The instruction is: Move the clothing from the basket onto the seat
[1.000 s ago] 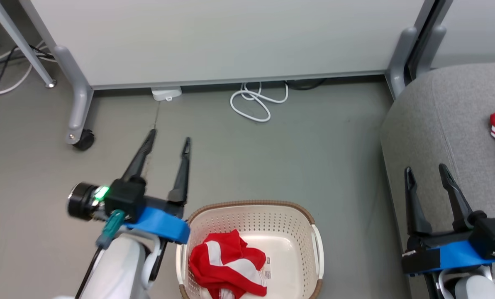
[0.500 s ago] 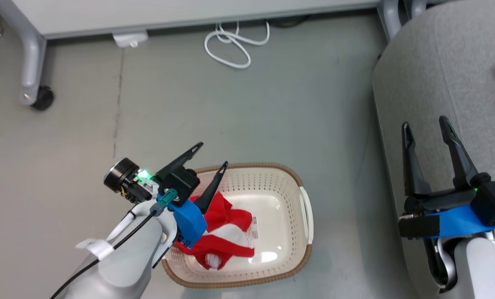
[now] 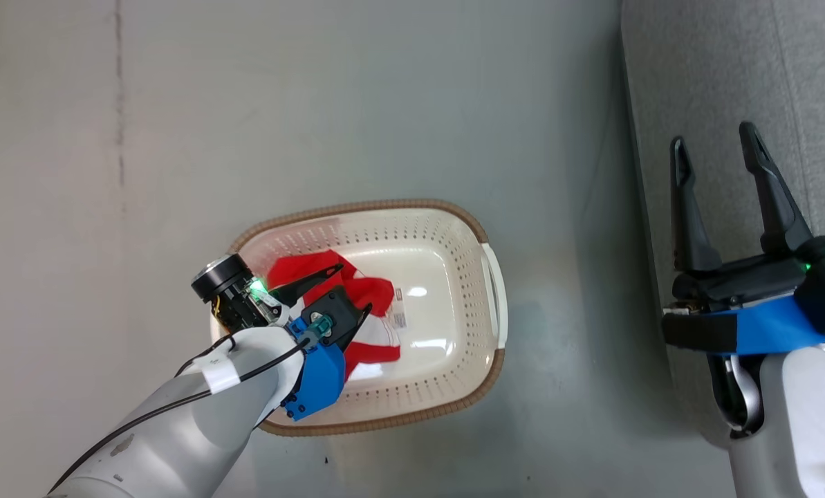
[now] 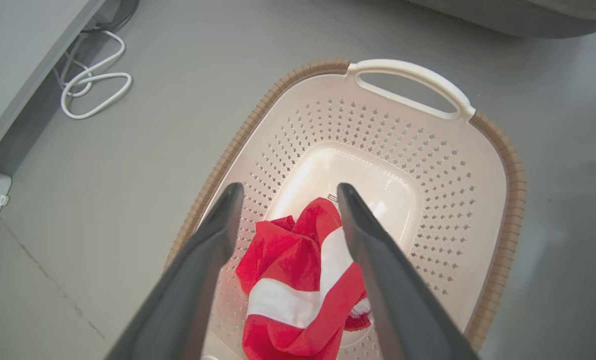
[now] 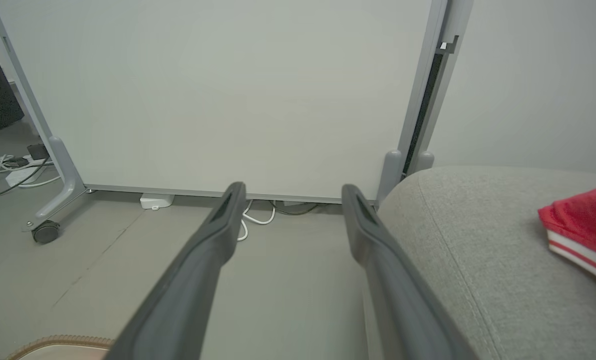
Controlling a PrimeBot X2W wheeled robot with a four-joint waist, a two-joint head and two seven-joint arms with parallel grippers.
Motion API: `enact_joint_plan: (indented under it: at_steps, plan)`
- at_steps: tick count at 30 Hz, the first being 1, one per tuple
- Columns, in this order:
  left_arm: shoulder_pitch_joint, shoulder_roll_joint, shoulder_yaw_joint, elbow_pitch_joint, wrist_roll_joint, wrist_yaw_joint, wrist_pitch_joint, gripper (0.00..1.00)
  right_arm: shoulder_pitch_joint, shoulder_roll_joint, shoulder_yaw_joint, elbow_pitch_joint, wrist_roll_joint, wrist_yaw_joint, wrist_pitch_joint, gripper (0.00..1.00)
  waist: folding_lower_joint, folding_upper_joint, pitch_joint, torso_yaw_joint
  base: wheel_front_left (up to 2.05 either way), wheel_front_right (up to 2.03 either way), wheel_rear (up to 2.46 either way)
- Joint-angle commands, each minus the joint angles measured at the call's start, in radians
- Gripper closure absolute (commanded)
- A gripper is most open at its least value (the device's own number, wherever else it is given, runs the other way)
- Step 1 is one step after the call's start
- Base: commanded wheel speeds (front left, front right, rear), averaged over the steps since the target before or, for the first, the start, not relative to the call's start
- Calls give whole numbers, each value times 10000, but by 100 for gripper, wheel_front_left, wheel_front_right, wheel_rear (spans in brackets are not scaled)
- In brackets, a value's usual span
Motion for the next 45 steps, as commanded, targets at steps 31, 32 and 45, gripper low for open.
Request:
enact_joint_plan:
  at_steps: [31, 32, 45]
  plan:
    - [-1450, 236, -785, 1757, 1226, -4, 3381, 0, -1109, 213, -146, -860, -39, 3, -34, 0, -2, 0, 3664, -877, 0, 0, 0]
    - [-1521, 219, -785, 1805, 1171, -4, 3399, 0, -1121, 218, -166, -889, -34, 3, -34, 0, -2, 0, 3764, -887, 0, 0, 0]
    - [-1903, 81, -785, 2033, 1020, -4, 3028, 58, -1185, 288, -202, -1117, -49, 3, -34, 0, -2, 0, 4506, -995, 0, 0, 0]
